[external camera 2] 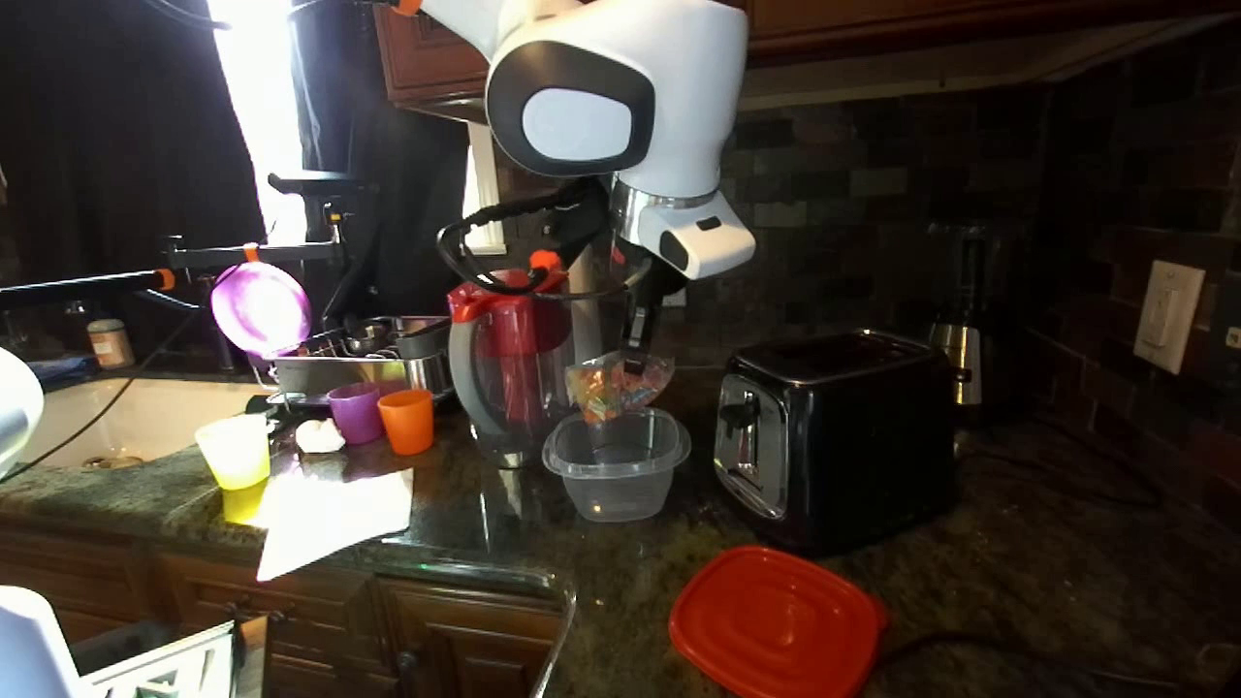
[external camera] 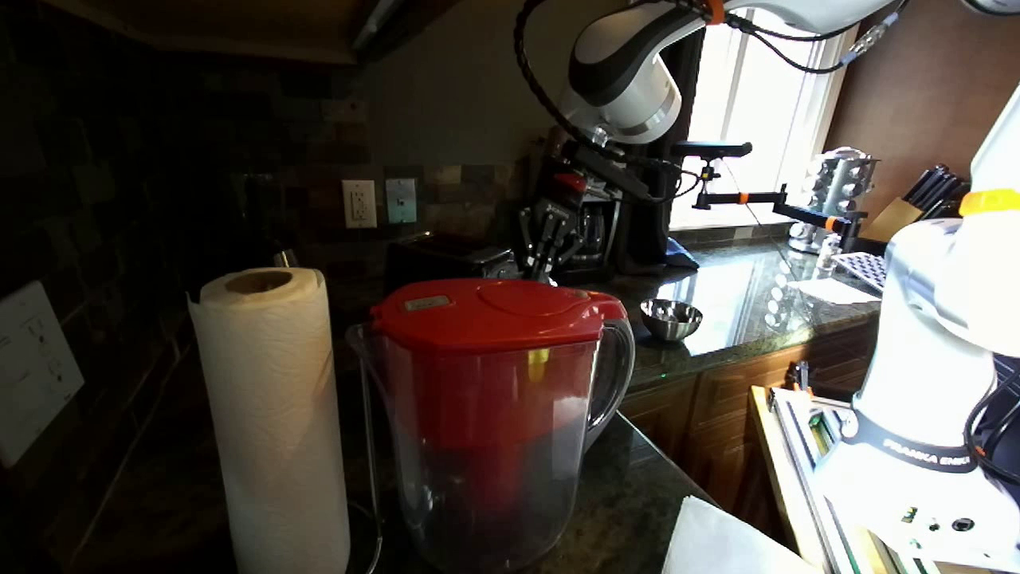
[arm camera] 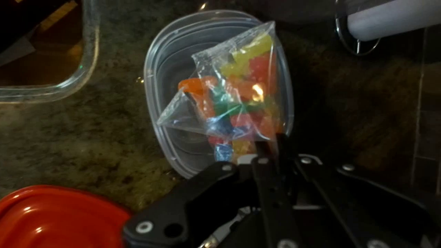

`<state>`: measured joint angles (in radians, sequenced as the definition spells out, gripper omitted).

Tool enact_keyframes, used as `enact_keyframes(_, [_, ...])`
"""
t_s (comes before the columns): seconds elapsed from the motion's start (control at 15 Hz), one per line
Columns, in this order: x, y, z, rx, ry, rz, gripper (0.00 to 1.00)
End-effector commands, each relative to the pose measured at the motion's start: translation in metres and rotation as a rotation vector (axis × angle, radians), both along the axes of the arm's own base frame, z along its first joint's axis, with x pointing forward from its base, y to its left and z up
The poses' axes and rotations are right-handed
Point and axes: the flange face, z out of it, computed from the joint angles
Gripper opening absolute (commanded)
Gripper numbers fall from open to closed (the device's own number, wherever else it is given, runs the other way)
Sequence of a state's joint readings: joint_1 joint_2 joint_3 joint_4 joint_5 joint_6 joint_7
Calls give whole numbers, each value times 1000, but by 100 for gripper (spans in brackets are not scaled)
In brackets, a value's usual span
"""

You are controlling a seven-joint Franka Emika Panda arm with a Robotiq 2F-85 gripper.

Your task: Put some of the contents of the plastic bag into the plastic bowl

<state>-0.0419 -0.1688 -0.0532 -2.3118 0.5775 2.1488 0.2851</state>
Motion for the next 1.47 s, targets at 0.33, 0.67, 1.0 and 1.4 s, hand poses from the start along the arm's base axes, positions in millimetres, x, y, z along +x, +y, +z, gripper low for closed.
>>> enact_keyframes(0.33, [2,21,0,20,-11,32,10])
enact_keyframes(0.67, [-5,21,3,11,-112,76,3])
enact_keyframes(1.0, [-8,17,3,38,-204,115,3])
enact_keyframes(1.4, [-17,18,2,105,-276,155,3])
